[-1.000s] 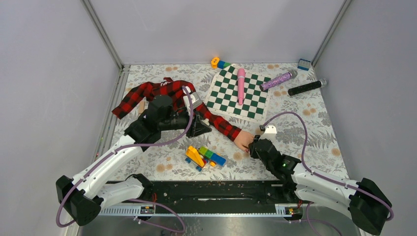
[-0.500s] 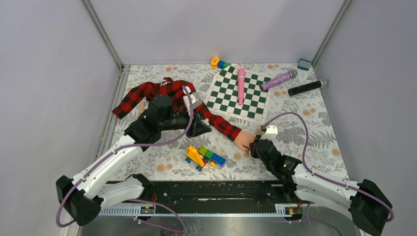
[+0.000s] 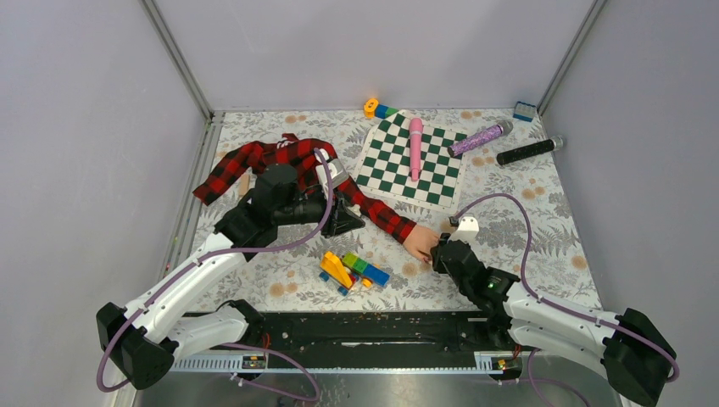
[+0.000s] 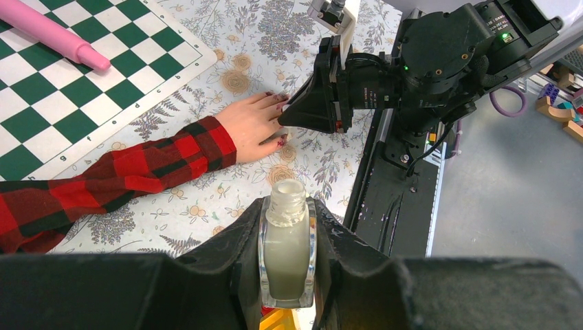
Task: Paint the nails
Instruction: Paint the nail polish on the nail.
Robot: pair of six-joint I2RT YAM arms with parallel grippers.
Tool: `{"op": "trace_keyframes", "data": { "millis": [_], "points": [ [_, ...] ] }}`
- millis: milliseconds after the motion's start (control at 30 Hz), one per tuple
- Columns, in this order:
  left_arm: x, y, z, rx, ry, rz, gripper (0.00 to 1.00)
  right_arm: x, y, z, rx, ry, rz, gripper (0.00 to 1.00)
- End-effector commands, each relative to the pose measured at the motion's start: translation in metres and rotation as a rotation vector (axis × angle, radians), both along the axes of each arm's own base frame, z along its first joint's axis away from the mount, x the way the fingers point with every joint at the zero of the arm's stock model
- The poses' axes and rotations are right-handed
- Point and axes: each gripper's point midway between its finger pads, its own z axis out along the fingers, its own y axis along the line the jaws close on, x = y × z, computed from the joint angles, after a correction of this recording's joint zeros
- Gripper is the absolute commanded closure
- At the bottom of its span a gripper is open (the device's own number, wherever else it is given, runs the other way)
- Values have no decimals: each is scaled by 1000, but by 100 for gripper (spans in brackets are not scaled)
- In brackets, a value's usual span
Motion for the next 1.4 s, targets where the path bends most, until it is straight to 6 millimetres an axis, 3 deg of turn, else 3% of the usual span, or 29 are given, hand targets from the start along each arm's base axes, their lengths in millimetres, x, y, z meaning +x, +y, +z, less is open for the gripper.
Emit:
{"op": "trace_keyframes", "data": {
  "millis": [0,1367],
  "points": [
    [0,-7,31,-73,-65,-28,100,5,-6,6,-23,-22,-44,100],
    [0,-6,32,-74,-69,-28,100,0,-11,3,-52,-18,-49,100]
  ]
}}
